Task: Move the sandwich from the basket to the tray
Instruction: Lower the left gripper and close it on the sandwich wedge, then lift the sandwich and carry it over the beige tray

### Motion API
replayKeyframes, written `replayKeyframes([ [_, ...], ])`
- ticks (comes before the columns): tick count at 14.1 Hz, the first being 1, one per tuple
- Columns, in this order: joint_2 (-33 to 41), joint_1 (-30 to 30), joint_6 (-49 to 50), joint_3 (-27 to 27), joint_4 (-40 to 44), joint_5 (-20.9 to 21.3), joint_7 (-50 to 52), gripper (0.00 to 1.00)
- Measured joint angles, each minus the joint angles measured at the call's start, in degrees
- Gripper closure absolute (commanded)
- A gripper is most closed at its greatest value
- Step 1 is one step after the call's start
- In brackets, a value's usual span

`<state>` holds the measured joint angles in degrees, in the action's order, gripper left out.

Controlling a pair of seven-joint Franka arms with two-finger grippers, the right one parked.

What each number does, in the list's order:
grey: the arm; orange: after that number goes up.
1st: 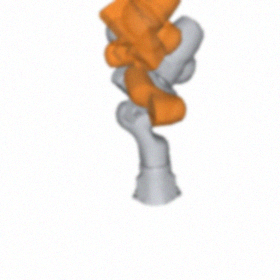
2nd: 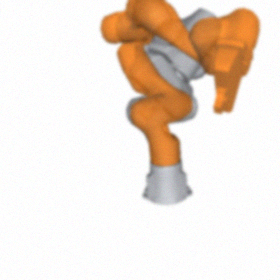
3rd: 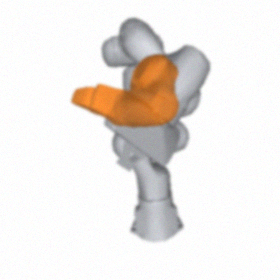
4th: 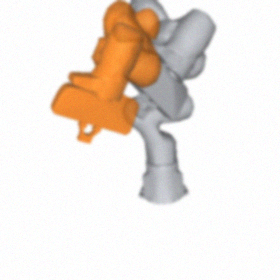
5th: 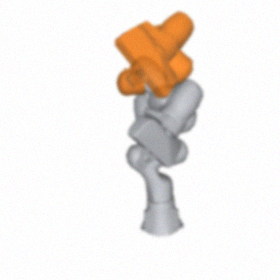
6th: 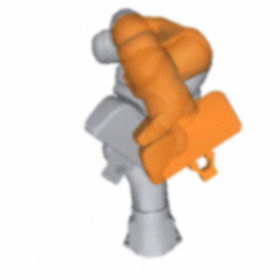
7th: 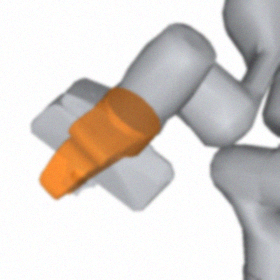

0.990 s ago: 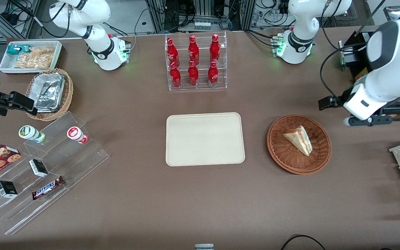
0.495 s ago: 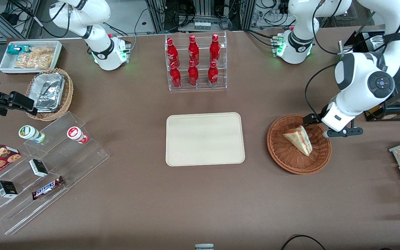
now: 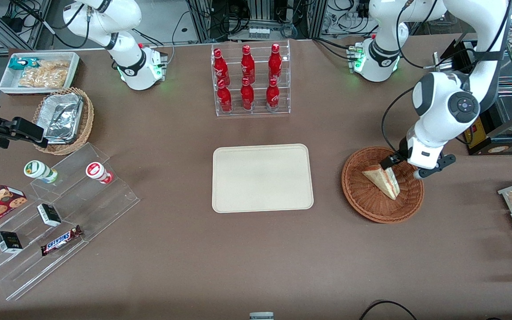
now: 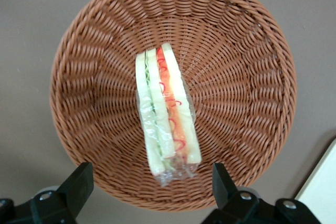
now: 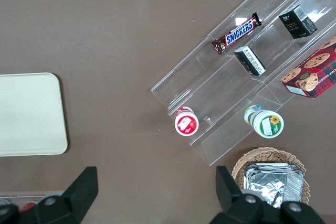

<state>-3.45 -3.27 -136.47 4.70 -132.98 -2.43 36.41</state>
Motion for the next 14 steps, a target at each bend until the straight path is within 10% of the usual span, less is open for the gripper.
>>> replayKeyframes([
  [8, -7.0, -1.2, -8.7, 0.0, -0.2, 0.0, 17.8, 0.04],
  [11, -9.1, -1.4, -10.4, 0.0, -0.2, 0.0, 19.3, 0.86],
  [14, -9.6, -1.5, -10.5, 0.0, -0.2, 0.0, 18.0, 0.97],
])
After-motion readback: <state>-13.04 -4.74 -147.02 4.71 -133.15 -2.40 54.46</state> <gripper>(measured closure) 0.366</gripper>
